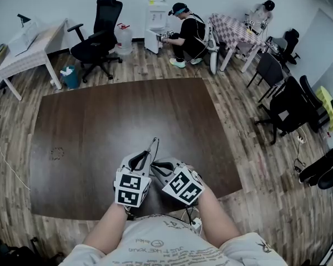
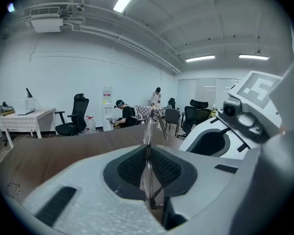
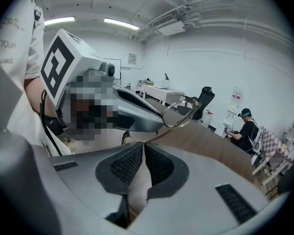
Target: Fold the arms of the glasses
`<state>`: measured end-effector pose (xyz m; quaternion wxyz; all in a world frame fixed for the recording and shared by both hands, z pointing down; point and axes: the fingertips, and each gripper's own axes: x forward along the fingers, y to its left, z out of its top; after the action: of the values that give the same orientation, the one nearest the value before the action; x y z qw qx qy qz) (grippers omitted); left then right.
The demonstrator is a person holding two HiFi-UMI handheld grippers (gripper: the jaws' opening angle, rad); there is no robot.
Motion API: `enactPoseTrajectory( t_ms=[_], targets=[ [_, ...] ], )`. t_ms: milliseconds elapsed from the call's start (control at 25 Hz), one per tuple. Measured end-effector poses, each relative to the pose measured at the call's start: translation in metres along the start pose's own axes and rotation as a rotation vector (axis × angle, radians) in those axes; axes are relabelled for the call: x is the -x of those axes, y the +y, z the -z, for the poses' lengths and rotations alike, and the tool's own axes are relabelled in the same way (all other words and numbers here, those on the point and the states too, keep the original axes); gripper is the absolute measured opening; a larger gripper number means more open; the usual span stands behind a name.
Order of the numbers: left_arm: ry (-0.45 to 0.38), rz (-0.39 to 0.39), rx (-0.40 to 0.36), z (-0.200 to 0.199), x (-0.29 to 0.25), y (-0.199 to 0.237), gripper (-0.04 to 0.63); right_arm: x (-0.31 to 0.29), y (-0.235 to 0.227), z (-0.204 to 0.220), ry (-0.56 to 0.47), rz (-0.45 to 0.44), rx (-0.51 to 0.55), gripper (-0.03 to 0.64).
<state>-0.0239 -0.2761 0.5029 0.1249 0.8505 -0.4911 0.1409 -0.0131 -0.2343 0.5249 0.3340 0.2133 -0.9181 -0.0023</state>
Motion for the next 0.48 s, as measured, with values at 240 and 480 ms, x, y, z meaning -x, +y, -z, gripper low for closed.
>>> enactPoseTrajectory(
  t_ms=[240,480],
  targets=[
    [-0.014,0.023,0.004,0.0016,0.0056,-0.0006,0.04,-0.0054,0.0086,-0.0085,-0.023,-0.009,0.012,0.034],
    [-0.013,0.029,0.035,0.004,0.0073,0.0063,0.04,-0.0002,-0.0002,-0.0087,-0.003,0.044,0.013,0.035]
  ],
)
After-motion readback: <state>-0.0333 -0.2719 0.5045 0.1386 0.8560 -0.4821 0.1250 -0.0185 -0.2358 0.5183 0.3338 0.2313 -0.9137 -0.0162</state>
